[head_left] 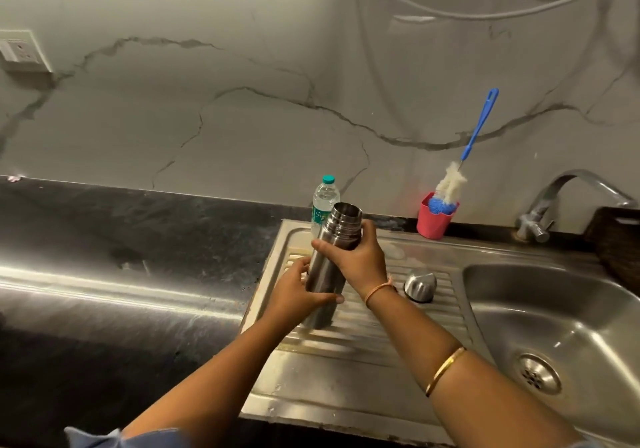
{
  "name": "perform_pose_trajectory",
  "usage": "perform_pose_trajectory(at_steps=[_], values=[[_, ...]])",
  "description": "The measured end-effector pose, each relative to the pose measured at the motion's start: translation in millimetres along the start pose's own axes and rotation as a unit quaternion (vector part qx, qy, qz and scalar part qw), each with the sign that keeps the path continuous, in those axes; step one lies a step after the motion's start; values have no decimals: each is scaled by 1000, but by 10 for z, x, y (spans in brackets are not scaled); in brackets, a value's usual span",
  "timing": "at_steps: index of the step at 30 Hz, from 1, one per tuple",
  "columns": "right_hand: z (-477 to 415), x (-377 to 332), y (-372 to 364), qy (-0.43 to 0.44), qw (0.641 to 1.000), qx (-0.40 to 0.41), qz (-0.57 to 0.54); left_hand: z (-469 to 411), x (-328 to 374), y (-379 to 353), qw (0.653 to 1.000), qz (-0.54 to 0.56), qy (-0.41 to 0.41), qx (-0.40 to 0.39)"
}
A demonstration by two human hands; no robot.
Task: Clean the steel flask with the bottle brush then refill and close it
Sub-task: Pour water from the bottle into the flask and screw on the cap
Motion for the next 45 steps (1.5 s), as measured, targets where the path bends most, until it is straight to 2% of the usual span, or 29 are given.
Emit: perform_pose_trajectory(at_steps=[3, 10, 14, 29, 33, 39, 45], values=[[14, 43, 53, 11, 999, -29, 7, -95, 55, -61, 999, -32, -31, 28], [-89, 80, 362, -28, 978, -206, 4, -210, 123, -183, 998, 59, -1, 3], [-184, 166, 417, -24, 972, -234, 28, -295, 150, -285, 994, 106, 7, -16], [-364, 261, 157, 9, 995, -49, 86, -737, -69, -219, 984, 127, -19, -120], [-349, 225, 59, 8, 993, 19, 112, -806, -147, -193, 983, 145, -11, -115], [-307, 260, -22, -12, 990, 78, 115, -837, -303, -168, 984, 151, -20, -92], [-277, 273, -92, -19, 984, 119, 134, -863, -336, -158, 979, 162, -18, -121]])
Point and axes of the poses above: each hand's wrist, its own z-axis away from the middle knuckle, its own y-axis out of the back of the hand, x = y × z, the point moved 4 cm from there along -z, towards the middle knuckle, and after that the axes turned 2 degrees about -y, right-handed, at the moved point
